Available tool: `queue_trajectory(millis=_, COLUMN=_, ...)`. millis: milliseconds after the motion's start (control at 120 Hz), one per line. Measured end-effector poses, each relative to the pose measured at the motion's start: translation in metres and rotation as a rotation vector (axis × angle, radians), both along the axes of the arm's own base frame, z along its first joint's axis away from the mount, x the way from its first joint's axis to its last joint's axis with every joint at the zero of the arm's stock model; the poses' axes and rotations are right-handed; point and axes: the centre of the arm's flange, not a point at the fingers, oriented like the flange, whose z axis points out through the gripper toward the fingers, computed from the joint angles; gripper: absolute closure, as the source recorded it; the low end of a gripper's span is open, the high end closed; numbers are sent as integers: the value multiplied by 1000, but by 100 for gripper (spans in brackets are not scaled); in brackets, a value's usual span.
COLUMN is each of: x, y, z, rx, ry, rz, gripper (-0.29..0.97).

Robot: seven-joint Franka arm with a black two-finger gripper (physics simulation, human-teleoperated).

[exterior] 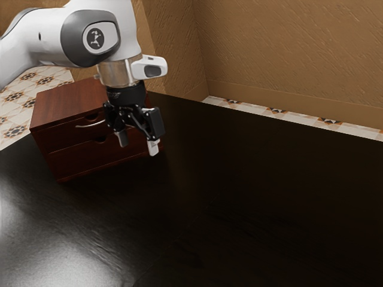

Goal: Pull the drawer handle with one arm to open the drawer

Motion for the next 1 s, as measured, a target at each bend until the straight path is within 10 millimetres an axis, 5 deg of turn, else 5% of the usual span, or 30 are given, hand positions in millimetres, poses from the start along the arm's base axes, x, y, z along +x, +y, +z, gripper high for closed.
queue_trajectory(millis=350, x=-1, y=5, z=5, rx=-2, ry=-17, rz=3, gripper=0)
queue_trajectory(millis=492, x=-64, y=0, z=116, rx=29, ry=-230, rz=-4, gripper=0)
queue_trajectory(millis=608, x=-81, y=6, z=144, rx=85, ry=-305, rz=-29, gripper=0)
queue_trajectory(millis=783, x=-78, y=24, z=139, rx=100, ry=-303, rz=-112, gripper=0)
queue_trajectory(millis=917, x=-70, y=61, z=118, rx=145, ry=-241, rz=-163, gripper=0)
queue_trajectory(millis=1000, x=-65, y=84, z=88, rx=145, ry=-187, rz=-218, gripper=0)
